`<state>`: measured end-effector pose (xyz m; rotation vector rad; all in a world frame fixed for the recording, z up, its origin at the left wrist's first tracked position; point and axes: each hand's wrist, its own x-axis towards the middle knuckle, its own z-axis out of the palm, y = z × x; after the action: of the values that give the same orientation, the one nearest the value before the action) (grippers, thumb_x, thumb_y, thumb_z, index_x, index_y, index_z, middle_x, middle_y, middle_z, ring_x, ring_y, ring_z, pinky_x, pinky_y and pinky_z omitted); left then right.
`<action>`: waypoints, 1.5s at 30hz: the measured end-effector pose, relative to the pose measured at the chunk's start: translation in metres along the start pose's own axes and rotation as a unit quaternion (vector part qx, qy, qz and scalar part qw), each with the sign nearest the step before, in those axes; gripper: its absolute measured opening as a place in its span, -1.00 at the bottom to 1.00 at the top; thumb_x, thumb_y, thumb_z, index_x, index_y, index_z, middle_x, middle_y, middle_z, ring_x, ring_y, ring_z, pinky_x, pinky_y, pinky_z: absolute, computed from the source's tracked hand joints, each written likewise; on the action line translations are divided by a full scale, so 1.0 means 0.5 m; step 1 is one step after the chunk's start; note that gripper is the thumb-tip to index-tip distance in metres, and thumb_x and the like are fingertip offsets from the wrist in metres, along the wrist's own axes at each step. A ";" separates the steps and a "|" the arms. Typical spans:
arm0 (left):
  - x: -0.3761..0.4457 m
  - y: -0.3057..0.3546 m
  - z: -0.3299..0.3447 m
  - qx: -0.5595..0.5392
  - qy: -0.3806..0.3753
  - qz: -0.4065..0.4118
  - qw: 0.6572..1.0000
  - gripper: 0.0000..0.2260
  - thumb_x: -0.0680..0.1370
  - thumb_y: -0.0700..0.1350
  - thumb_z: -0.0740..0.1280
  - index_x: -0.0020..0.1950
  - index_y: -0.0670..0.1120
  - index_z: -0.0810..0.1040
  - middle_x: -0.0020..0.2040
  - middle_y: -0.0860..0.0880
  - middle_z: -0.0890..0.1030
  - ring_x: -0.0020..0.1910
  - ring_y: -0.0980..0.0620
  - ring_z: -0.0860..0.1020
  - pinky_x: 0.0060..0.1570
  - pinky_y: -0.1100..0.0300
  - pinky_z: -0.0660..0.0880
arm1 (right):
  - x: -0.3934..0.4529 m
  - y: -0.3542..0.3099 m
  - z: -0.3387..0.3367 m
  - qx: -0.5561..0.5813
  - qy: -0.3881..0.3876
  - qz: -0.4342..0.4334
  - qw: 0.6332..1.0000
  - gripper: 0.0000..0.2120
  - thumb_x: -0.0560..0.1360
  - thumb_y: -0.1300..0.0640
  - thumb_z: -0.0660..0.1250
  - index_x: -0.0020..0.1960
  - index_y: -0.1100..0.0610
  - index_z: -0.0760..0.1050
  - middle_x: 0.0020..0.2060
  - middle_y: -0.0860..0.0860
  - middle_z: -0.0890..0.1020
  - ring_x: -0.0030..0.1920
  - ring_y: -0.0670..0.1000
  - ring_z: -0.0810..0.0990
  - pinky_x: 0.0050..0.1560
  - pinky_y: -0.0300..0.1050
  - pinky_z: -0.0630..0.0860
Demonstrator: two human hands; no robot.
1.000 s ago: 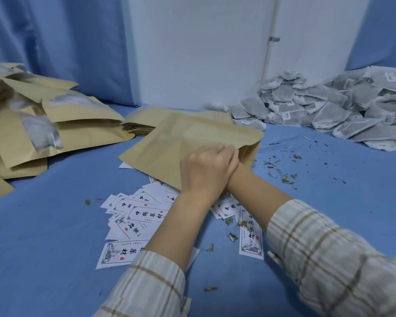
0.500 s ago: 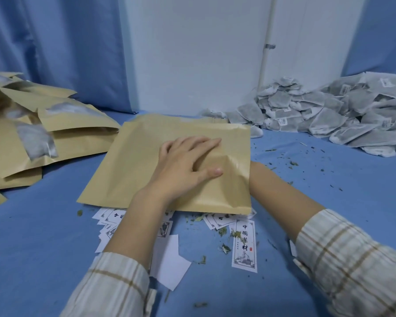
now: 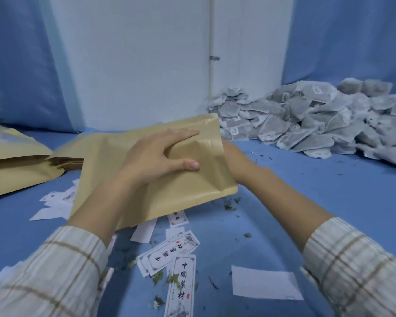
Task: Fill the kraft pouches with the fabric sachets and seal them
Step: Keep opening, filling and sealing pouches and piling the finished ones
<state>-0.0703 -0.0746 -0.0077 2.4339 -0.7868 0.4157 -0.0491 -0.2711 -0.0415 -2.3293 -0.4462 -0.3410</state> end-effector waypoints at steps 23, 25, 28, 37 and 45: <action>0.420 0.063 0.362 -0.025 -0.083 -0.050 0.995 -0.36 0.21 0.47 0.34 0.28 0.47 0.33 0.36 0.25 0.43 0.32 0.09 0.38 0.07 0.19 0.32 | 0.066 0.531 -0.254 -0.115 0.265 0.311 0.906 -0.62 0.52 0.12 0.21 0.33 0.09 0.42 0.15 0.20 0.52 0.08 0.14 0.51 -0.03 -0.16 0.36; 0.425 0.057 0.374 -0.020 -0.089 -0.054 0.994 -0.36 0.22 0.47 0.33 0.28 0.47 0.32 0.33 0.22 0.46 0.29 0.07 0.40 0.02 0.18 0.31 | 0.069 0.546 -0.260 -0.105 0.240 0.299 0.918 -0.56 0.52 0.05 0.24 0.38 0.10 0.36 0.16 0.16 0.54 0.14 0.14 0.50 0.02 -0.13 0.38; 0.429 0.048 0.381 -0.013 -0.111 -0.057 0.992 -0.34 0.20 0.49 0.32 0.29 0.47 0.31 0.33 0.20 0.46 0.28 0.06 0.40 0.06 0.15 0.34 | 0.079 0.553 -0.259 -0.049 0.195 0.302 0.932 -0.50 0.50 -0.03 0.28 0.37 0.17 0.32 0.25 0.12 0.46 0.27 0.14 0.42 0.16 -0.05 0.35; 0.424 0.026 0.363 -0.029 -0.094 -0.084 0.992 -0.30 0.14 0.51 0.29 0.28 0.50 0.30 0.31 0.18 0.48 0.26 0.04 0.42 0.14 0.10 0.40 | 0.049 0.521 -0.271 0.353 0.434 0.241 0.793 -0.85 0.42 0.26 0.37 0.00 0.18 0.59 -0.28 -0.02 0.59 -0.27 -0.08 0.55 -0.29 -0.32 0.51; 0.424 0.062 0.365 -0.054 -0.086 -0.046 0.994 -0.37 0.17 0.46 0.36 0.22 0.54 0.31 0.32 0.28 0.45 0.28 0.13 0.40 0.03 0.22 0.29 | 0.060 0.443 -0.250 0.312 0.046 0.143 0.938 -0.78 0.45 0.36 0.33 -0.11 0.06 0.58 -0.30 -0.10 0.69 -0.24 -0.11 0.65 -0.31 -0.33 0.53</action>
<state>0.0980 -0.2959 -0.0493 2.4156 -0.7437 0.1265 0.0549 -0.5023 -0.0789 -1.7134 -0.1325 -0.1355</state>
